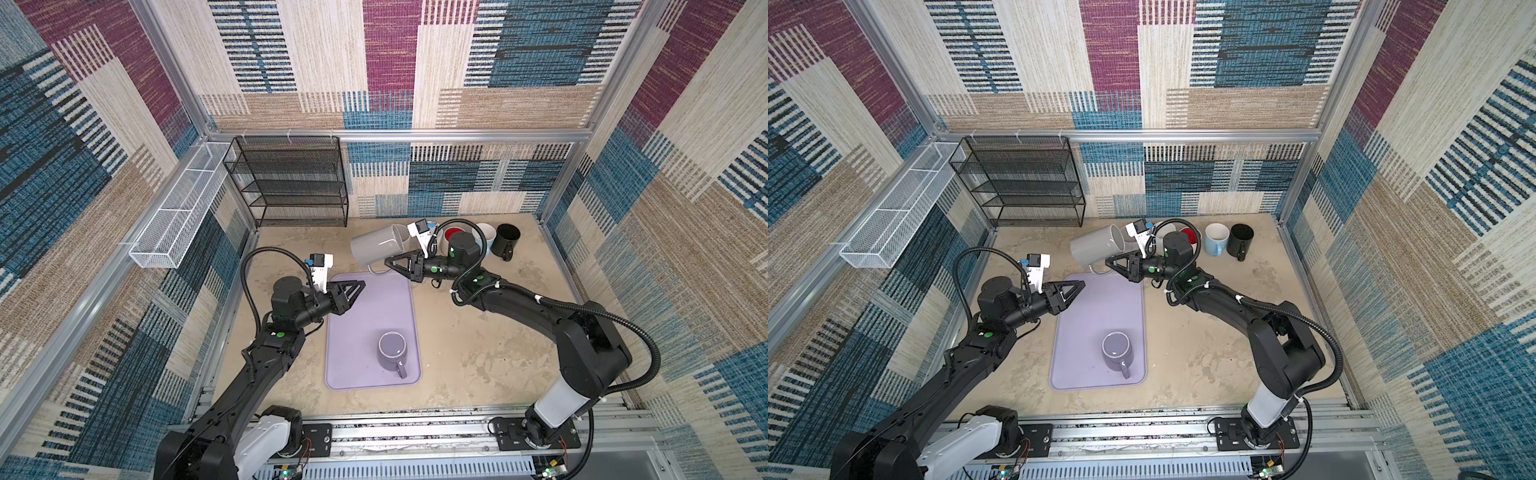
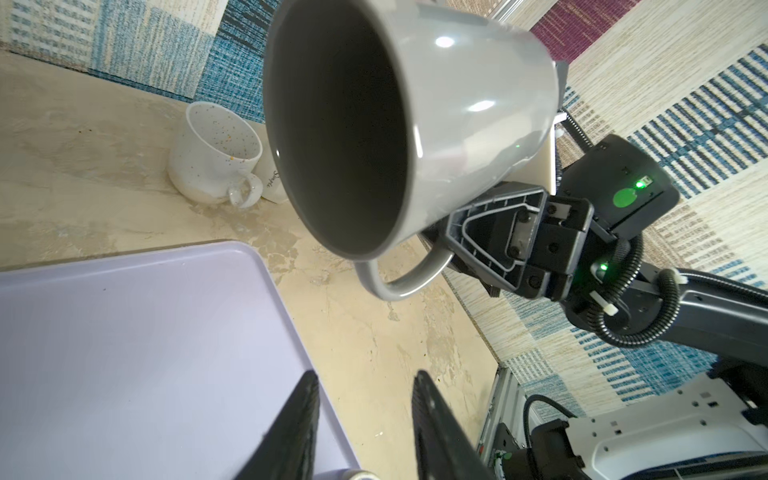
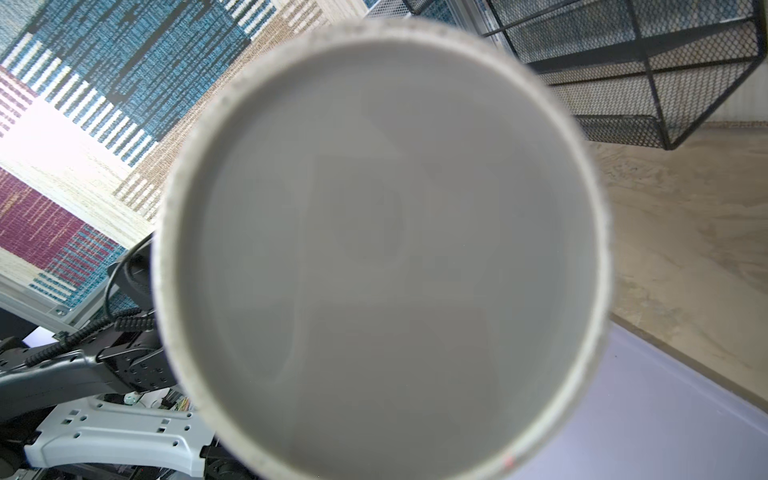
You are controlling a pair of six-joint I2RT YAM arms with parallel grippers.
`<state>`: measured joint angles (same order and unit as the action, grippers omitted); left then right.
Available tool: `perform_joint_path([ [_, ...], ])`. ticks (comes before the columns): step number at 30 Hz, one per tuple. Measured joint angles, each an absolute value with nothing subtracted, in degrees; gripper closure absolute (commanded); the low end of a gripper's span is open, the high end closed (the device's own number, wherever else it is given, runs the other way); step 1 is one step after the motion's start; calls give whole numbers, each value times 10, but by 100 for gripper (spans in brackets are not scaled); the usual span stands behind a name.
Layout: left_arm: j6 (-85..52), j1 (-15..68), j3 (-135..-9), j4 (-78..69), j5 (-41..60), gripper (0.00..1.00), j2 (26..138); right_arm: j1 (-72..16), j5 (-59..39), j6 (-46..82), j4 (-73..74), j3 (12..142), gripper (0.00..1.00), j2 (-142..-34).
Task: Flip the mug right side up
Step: 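Tilt the grey mug sideways with the right gripper while the left gripper approaches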
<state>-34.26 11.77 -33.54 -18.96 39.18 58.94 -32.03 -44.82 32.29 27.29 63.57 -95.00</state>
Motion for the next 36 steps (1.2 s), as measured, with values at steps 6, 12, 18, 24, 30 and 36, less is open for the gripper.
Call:
perform_joint_path([
  [6,-395,118,-333,-295,399,64,632,-320,-463,340,297,641,100,-950],
  [12,-437,118,-328,-402,425,64,668,-320,-473,347,319,652,100,-953],
  [18,-465,118,-328,-479,448,64,687,-320,-485,360,333,653,100,-954],
  [24,-488,118,-333,-538,468,64,706,-321,-503,374,358,653,100,-960],
  [30,-511,118,-333,-594,472,66,724,-327,-514,389,391,654,100,-964],
  [36,-539,118,-333,-650,481,71,741,-335,-515,395,413,655,100,-965],
])
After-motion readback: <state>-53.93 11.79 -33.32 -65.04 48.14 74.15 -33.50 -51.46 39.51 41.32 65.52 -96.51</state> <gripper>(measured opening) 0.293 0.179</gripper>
